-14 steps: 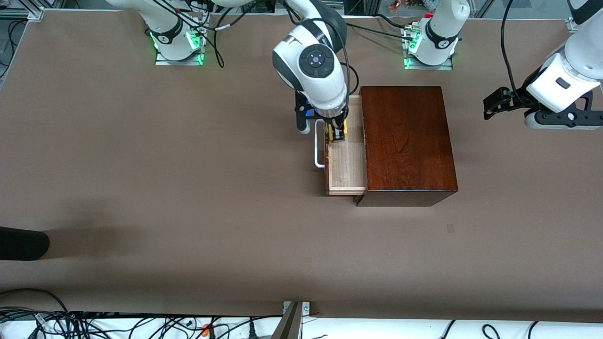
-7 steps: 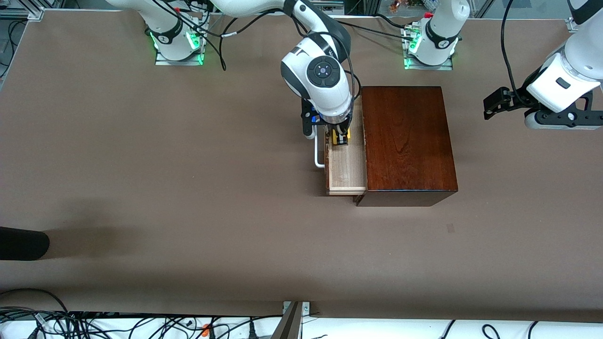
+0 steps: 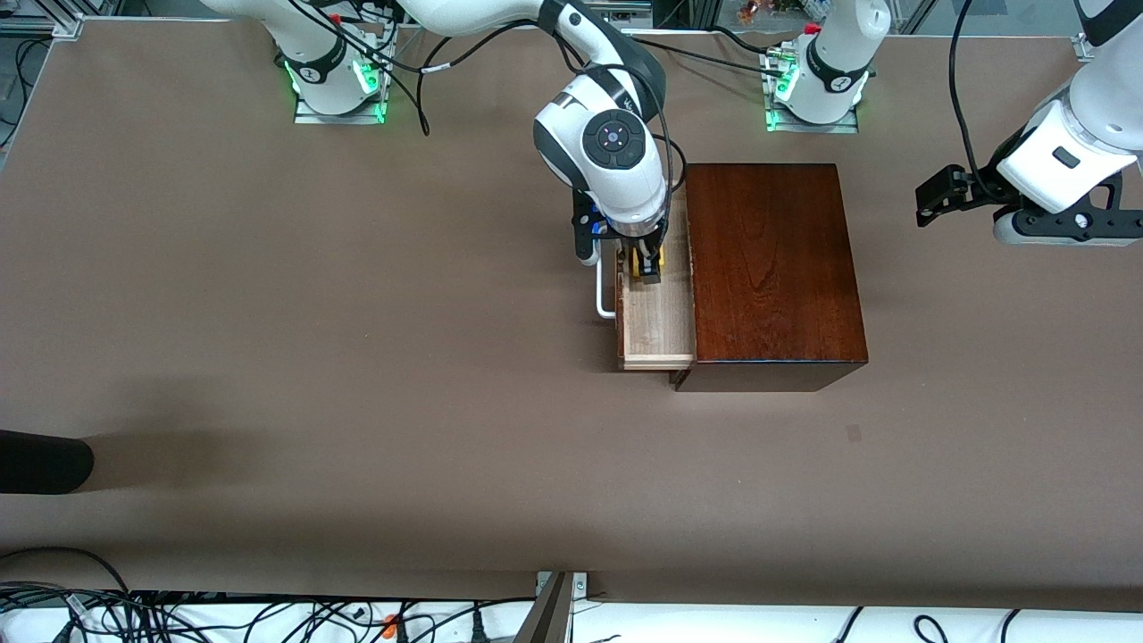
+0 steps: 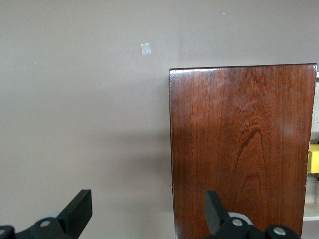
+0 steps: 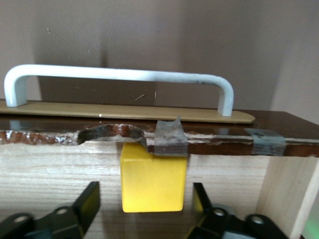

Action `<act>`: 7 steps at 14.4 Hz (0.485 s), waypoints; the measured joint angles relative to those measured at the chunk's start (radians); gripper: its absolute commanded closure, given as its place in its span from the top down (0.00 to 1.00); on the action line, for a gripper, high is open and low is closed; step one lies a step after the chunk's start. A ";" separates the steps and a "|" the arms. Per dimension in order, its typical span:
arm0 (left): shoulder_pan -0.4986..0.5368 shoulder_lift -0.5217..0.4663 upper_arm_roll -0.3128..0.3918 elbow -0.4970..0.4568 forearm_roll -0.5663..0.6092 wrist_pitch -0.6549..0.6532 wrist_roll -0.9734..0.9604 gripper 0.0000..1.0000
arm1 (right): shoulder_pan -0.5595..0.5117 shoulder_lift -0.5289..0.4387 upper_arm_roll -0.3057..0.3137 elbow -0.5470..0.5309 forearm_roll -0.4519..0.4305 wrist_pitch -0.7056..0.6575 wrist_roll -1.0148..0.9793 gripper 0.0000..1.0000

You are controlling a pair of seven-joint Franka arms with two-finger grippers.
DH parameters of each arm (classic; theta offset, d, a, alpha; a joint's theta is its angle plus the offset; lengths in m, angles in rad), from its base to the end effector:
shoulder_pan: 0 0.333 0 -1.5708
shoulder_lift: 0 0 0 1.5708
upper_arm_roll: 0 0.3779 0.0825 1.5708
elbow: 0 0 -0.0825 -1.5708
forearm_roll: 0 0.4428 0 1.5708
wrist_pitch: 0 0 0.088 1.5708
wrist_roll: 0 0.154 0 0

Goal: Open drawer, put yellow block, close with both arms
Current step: 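Lower the cube into the drawer and open the right gripper, then withdraw the right gripper while the left gripper moves toward the drawer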

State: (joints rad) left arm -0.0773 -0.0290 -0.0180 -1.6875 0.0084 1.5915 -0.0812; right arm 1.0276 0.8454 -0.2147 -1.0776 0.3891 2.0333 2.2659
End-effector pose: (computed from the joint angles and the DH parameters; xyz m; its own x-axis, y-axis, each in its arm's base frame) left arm 0.5947 -0.0557 0.5970 0.9977 -0.0140 -0.0660 -0.0150 -0.9998 -0.0143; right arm 0.5366 0.7093 0.3147 0.0403 -0.9719 -0.2321 -0.9978 -0.0515 0.0426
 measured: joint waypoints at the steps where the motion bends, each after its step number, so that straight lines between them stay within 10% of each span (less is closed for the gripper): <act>1: 0.000 0.000 0.000 0.000 0.000 0.000 0.000 1.00 | -0.007 -0.002 -0.001 0.016 0.000 -0.028 0.001 1.00; 7: 0.000 0.000 -0.001 0.001 0.000 0.000 0.002 1.00 | -0.129 -0.154 -0.010 0.127 0.000 -0.333 -0.129 1.00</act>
State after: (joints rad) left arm -0.0775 -0.0290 -0.0192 -1.6869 0.0084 1.5915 -0.0790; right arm 0.8990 0.6916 -0.2251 -0.9502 0.3892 1.7003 2.1367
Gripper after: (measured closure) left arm 0.000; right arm 0.000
